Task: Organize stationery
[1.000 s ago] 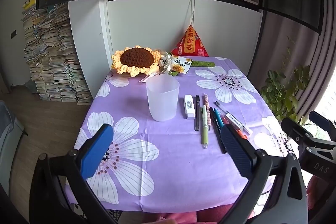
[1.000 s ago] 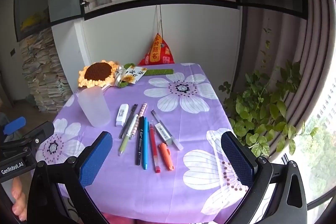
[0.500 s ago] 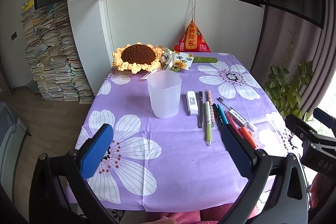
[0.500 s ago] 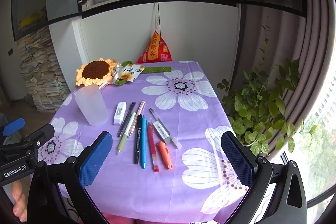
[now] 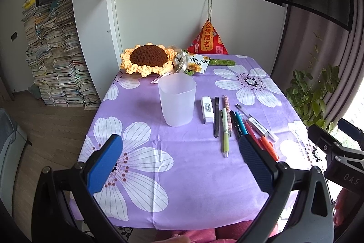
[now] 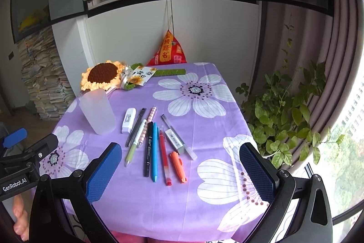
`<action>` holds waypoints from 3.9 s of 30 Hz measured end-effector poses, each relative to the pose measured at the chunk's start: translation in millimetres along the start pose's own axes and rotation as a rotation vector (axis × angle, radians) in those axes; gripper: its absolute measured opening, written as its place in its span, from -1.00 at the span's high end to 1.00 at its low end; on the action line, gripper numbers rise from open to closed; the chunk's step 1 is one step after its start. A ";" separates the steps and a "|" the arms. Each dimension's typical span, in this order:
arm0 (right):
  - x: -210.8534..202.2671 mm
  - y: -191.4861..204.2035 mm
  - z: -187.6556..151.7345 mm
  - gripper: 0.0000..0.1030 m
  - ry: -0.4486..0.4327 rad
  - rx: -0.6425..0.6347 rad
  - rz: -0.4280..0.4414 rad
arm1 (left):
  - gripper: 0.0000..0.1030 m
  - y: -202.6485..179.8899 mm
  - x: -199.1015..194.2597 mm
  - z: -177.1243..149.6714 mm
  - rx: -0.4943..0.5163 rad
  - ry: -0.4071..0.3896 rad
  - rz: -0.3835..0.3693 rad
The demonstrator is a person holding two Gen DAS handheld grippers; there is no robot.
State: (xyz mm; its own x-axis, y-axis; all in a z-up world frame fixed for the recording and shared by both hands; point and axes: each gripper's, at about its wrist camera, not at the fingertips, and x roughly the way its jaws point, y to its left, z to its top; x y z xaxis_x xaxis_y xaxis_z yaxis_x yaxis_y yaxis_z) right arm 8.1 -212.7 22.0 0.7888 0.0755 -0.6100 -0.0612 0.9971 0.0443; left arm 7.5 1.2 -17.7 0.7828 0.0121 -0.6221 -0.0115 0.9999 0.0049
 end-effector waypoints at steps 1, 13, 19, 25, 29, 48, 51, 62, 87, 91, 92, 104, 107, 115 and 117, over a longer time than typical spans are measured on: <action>1.4 -0.4 -1.6 -1.00 0.001 0.001 -0.001 | -0.98 -0.4 0.6 -0.1 0.000 0.001 0.000; 11.9 -4.1 -5.5 -1.00 0.033 0.006 -0.007 | -0.98 -2.5 6.3 -0.3 0.006 0.012 0.002; 19.7 -5.9 -4.4 -1.00 0.057 0.008 -0.007 | -0.98 -5.6 13.5 0.8 0.012 0.027 0.001; 29.4 -7.1 -1.8 -1.00 0.078 0.003 -0.009 | -0.98 -10.0 21.8 1.2 0.025 0.046 -0.002; 35.9 -9.9 -2.0 -1.00 0.093 0.005 -0.018 | -0.98 -12.8 27.2 1.4 0.031 0.059 -0.002; 79.6 -35.6 -7.6 -0.50 0.159 -0.082 -0.052 | -0.92 -46.3 67.2 -1.4 0.063 0.169 -0.115; 93.8 -48.0 -8.7 -0.08 0.208 -0.055 0.009 | -0.83 -55.6 76.4 -1.6 0.071 0.197 -0.143; 130.0 -46.3 -16.6 0.30 0.292 -0.137 0.151 | -0.17 -85.9 110.6 -3.6 0.110 0.311 -0.226; 143.2 -53.1 -34.4 0.74 0.381 -0.172 0.129 | 0.43 -98.8 142.4 -13.9 0.140 0.396 -0.212; 136.4 -46.9 -39.7 0.74 0.384 -0.188 0.141 | 0.39 -107.6 146.4 -13.6 0.167 0.398 -0.209; 134.5 -45.9 -40.6 0.74 0.382 -0.191 0.144 | 0.39 -109.3 147.1 -13.9 0.173 0.398 -0.215; 124.6 -49.8 -42.8 0.74 0.376 -0.176 0.141 | 0.83 -87.4 147.0 -23.5 0.147 0.447 -0.270; 122.4 -45.9 -43.8 0.74 0.374 -0.193 0.154 | 0.84 -82.5 141.6 -27.2 0.160 0.450 -0.246; 119.3 -44.9 -29.4 0.73 0.327 -0.217 0.162 | 0.72 -86.0 139.1 -19.3 0.182 0.421 -0.212; 121.5 -42.6 -21.1 0.73 0.314 -0.234 0.173 | 0.59 -90.7 143.9 -16.4 0.194 0.417 -0.200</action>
State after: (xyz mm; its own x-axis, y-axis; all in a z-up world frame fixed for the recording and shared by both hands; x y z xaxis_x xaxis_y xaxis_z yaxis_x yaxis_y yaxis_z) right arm 93.7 -246.0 -70.7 0.5325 0.2015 -0.8221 -0.3423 0.9396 0.0086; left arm 111.0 -87.8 -120.5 0.4420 -0.1427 -0.8856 0.2605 0.9651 -0.0255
